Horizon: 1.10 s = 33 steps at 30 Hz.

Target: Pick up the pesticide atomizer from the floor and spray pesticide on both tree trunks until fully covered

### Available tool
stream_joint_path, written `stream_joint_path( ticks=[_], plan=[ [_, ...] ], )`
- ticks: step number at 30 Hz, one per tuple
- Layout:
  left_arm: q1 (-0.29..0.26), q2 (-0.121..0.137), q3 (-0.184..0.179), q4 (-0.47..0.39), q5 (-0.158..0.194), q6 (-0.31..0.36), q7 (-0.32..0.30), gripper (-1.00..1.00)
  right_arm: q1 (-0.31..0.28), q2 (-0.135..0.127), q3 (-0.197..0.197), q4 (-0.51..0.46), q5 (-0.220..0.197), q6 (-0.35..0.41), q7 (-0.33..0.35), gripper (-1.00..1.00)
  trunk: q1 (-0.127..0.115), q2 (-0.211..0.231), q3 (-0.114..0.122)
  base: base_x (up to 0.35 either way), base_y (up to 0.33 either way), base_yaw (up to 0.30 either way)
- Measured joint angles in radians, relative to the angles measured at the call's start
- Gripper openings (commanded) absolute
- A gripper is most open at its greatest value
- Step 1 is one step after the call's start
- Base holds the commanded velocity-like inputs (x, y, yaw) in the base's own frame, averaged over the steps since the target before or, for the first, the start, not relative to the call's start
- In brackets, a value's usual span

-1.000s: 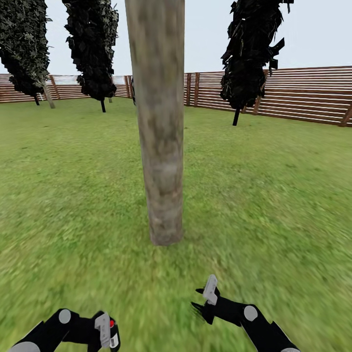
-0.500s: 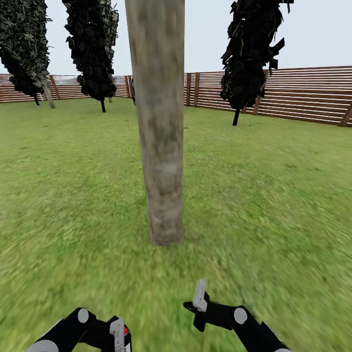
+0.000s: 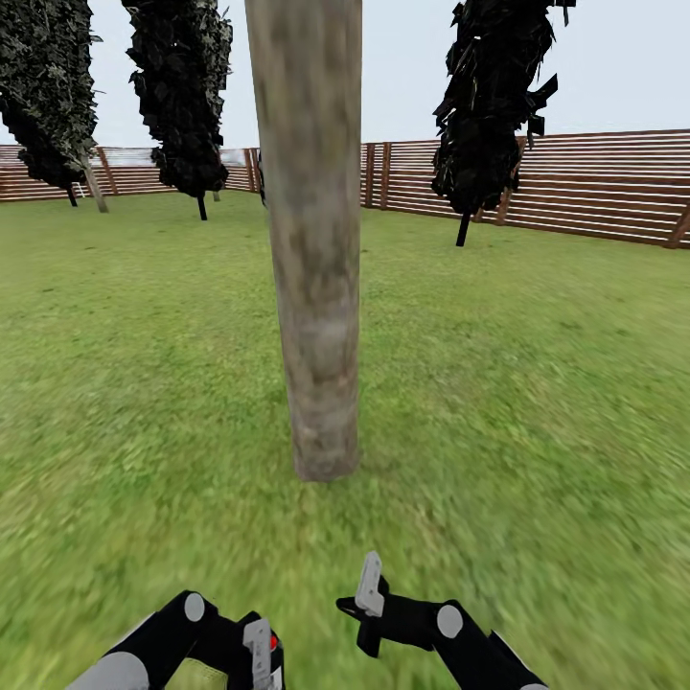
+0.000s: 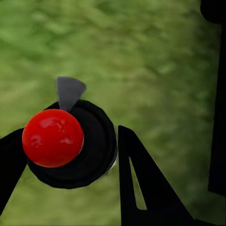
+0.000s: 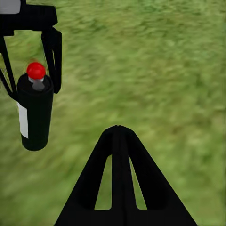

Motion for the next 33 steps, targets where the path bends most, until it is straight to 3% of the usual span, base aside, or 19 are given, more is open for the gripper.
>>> stream_joint_path(
  ticks=[3,5,6,7,8,10,16,33],
  plan=[
    [-0.012,-0.02,-0.002,-0.001,-0.008,0.002,0.0,-1.0,0.0,0.002,0.001,0.0,0.0,0.0,0.001,-1.0,0.0,0.0,0.0,0.0,0.0,0.0],
    [-0.019,-0.033,-0.002,-0.001,-0.033,0.015,0.0,-1.0,0.0,0.003,0.002,0.001,0.0,-0.001,0.001,-1.0,0.0,0.0,0.0,0.0,0.0,0.0],
    [-0.032,-0.05,-0.003,0.0,-0.052,0.027,0.0,-1.0,0.0,0.004,0.011,0.002,0.0,-0.001,0.001,-1.0,0.0,0.0,0.0,0.0,0.0,0.0],
    [-0.039,-0.06,-0.004,0.0,-0.059,0.03,0.0,-1.0,0.0,0.004,0.037,0.002,0.0,-0.002,0.001,-1.0,0.0,0.0,0.0,0.0,0.0,0.0],
    [-0.053,-0.086,-0.002,-0.001,-0.062,0.034,0.0,-1.0,0.0,0.004,0.079,0.001,-0.001,-0.001,0.0,-1.0,0.0,0.0,0.0,0.0,0.0,0.0],
    [-0.062,-0.095,-0.004,0.0,-0.068,0.035,0.0,-1.0,0.0,0.004,0.084,0.001,-0.001,-0.001,0.0,-1.0,0.0,0.0,0.0,0.0,0.0,0.0],
    [-0.075,-0.11,-0.005,-0.001,-0.067,0.059,0.004,-1.0,0.0,0.004,0.086,0.0,-0.001,-0.001,0.0,-1.0,0.0,0.0,0.0,0.0,0.0,0.0],
    [-0.074,-0.111,-0.004,0.001,-0.062,0.052,-0.002,-1.0,0.0,0.005,0.086,0.0,-0.001,-0.001,0.0,-1.0,0.0,0.0,0.0,0.0,0.0,0.0]
  ],
)
